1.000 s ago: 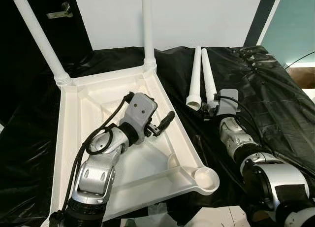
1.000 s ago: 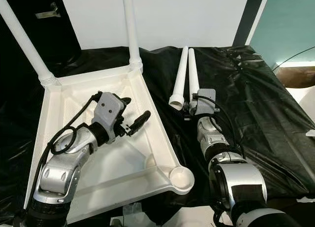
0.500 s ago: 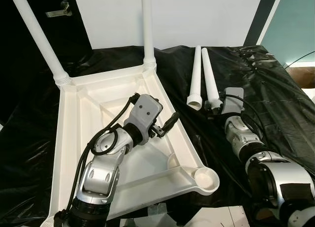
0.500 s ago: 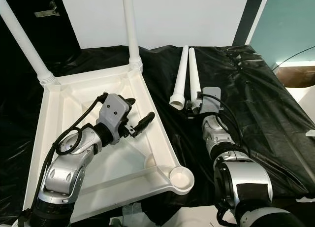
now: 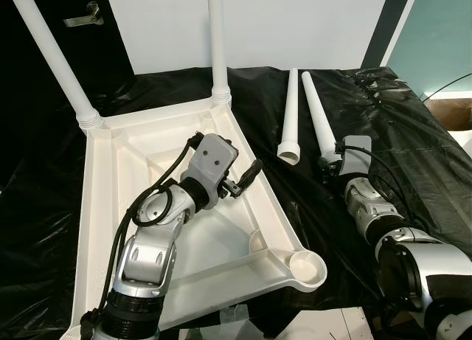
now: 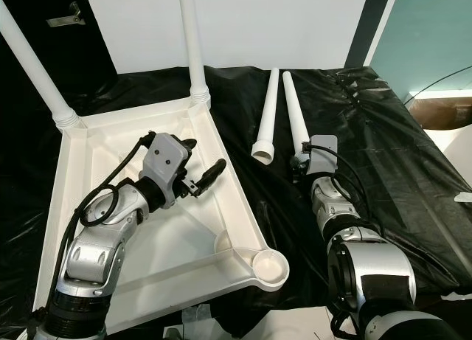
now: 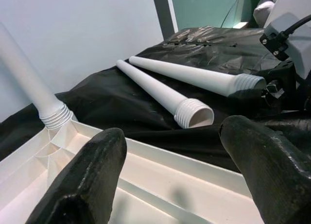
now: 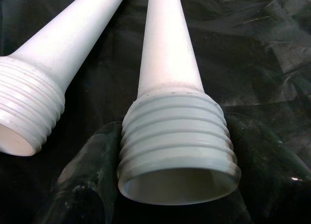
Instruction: Building children table
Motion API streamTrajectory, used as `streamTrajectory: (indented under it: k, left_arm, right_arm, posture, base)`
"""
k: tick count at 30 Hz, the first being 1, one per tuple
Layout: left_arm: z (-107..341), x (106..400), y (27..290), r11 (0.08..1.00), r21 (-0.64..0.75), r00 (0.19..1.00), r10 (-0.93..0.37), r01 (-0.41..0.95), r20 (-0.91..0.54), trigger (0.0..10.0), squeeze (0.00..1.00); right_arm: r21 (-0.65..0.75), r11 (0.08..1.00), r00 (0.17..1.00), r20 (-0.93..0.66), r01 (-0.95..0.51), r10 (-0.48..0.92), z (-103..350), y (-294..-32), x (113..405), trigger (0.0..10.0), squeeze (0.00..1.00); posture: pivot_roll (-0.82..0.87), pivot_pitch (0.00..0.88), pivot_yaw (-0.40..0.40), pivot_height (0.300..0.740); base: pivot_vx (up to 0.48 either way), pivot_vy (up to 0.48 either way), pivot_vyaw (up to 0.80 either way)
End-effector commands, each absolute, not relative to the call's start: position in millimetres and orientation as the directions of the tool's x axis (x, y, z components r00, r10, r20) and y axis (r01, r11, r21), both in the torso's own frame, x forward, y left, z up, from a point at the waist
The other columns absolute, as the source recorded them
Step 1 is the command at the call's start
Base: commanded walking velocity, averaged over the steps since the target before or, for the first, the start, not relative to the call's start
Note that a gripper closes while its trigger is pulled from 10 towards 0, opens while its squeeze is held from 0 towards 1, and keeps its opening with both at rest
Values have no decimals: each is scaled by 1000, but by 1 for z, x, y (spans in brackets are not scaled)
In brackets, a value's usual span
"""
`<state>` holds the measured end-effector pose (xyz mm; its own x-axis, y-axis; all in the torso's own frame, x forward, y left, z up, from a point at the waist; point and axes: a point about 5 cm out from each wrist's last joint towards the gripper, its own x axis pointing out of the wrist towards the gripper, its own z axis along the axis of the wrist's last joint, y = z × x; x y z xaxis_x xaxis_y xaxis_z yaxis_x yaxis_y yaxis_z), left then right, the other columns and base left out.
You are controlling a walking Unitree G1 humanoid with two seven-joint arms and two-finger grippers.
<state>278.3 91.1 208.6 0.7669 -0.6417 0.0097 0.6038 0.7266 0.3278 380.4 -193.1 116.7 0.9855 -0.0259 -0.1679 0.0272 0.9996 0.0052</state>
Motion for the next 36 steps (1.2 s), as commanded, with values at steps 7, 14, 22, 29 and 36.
streamTrajectory:
  k: [7,14,22,29,36]
  left_arm:
    - [207,287,105,833,314,867,-495,456,55,10000,0]
    - [205,292,112,859,221,877,-480,461,37,10000,0]
    - [218,304,126,873,196,883,-465,446,61,10000,0]
    - [225,310,126,868,157,869,-487,470,87,10000,0]
    - [229,313,125,865,124,861,-499,486,104,10000,0]
  right_arm:
    - [64,998,992,-124,27,-18,108,-187,374,10000,0]
    - [34,999,1000,16,-7,7,113,-178,369,10000,0]
    - [-82,994,962,257,-76,95,140,-158,364,10000,0]
    - [-142,985,920,364,-100,146,164,-150,367,10000,0]
    - [-180,978,891,419,-105,173,175,-147,367,10000,0]
  posture:
    - [136,45,-20,740]
    - [134,46,-21,740]
    - [117,38,-8,740]
    - [112,34,-6,740]
    - [113,31,-6,740]
  base:
    - [0,0,0]
    - [0,0,0]
    - [0,0,0]
    - [0,0,0]
    - [0,0,0]
